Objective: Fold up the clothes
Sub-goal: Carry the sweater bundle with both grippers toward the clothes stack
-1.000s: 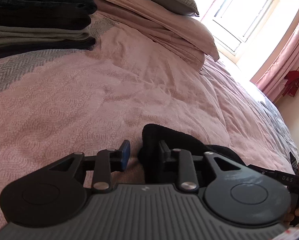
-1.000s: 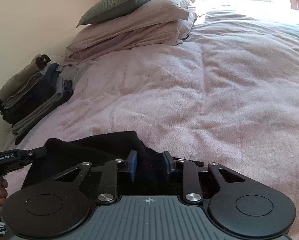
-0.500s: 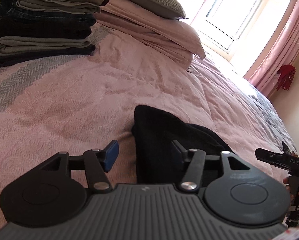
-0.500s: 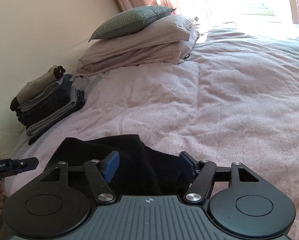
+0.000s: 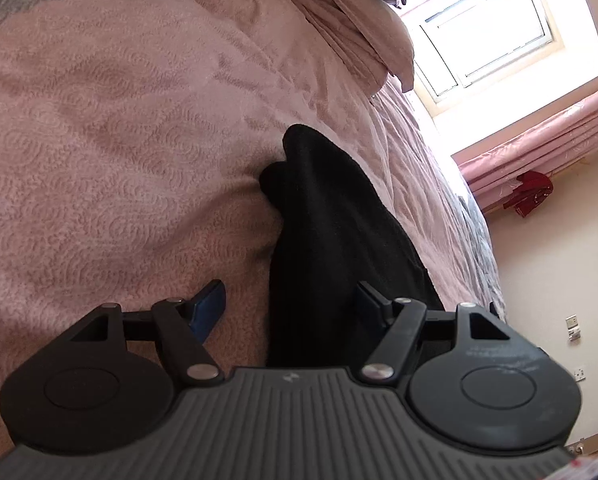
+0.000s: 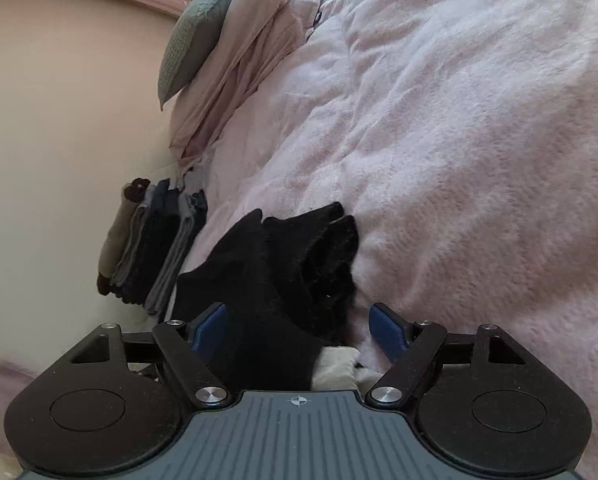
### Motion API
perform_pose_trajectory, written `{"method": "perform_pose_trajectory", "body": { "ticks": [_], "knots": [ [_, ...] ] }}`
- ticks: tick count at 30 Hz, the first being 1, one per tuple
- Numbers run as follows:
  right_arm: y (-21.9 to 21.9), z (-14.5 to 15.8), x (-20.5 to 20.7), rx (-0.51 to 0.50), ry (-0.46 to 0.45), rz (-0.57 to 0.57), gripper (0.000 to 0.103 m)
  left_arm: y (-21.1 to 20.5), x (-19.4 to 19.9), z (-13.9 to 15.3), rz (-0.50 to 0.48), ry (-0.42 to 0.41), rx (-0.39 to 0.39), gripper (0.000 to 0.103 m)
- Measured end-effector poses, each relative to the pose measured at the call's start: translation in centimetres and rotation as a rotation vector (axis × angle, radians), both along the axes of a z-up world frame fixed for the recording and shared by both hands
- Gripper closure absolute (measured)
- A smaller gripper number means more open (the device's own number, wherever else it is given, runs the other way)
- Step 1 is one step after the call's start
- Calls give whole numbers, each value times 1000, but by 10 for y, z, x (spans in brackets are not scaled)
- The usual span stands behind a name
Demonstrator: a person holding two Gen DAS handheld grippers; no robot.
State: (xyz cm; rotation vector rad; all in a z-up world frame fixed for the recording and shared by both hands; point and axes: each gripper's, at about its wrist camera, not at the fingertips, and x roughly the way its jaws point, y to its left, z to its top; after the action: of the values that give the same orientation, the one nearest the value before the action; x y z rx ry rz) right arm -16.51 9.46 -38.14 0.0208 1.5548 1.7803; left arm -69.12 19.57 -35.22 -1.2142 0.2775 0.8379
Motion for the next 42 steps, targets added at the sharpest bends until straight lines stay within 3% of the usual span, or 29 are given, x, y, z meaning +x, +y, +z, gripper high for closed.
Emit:
{"method": "perform_pose_trajectory", "body": {
  "ticks": [4, 6, 8, 9, 11, 14, 19, 25, 29, 36, 42],
  "knots": [
    [28, -7, -17, -1, 28, 82, 28, 15, 6, -7, -18, -48, -15, 38],
    [37, -7, -29, 20, -4, 143, 31, 21, 11, -12, -31, -62, -21, 46],
    [39, -11, -39, 21, -49, 192, 64, 24, 17, -14, -48, -67, -15, 55],
    [40, -14, -41, 22, -51, 201, 69, 25, 20, -15, -60, -73, -7, 67],
    [38, -20, -37, 29, -14, 189, 82, 25, 24, -16, -65, -77, 12, 77],
    [35, -22, -35, 55, 9, 187, 86, 21, 24, -12, -60, -82, 52, 86],
    [41, 6, -42, 75, -28, 220, 87, 15, 28, 14, -32, -22, 71, 90],
    [82, 86, -71, 72, -89, 305, 87, 29, 16, 77, 27, -11, 37, 91],
    [128, 149, -117, 117, -93, 372, 87, 50, -18, 146, 95, -10, 93, 91],
    [237, 248, -255, 248, -78, 489, 87, 133, -116, 259, 228, 31, 220, 90],
    [343, 285, -390, 319, -62, 573, 87, 223, -205, 316, 338, 98, 308, 90]
  ]
}}
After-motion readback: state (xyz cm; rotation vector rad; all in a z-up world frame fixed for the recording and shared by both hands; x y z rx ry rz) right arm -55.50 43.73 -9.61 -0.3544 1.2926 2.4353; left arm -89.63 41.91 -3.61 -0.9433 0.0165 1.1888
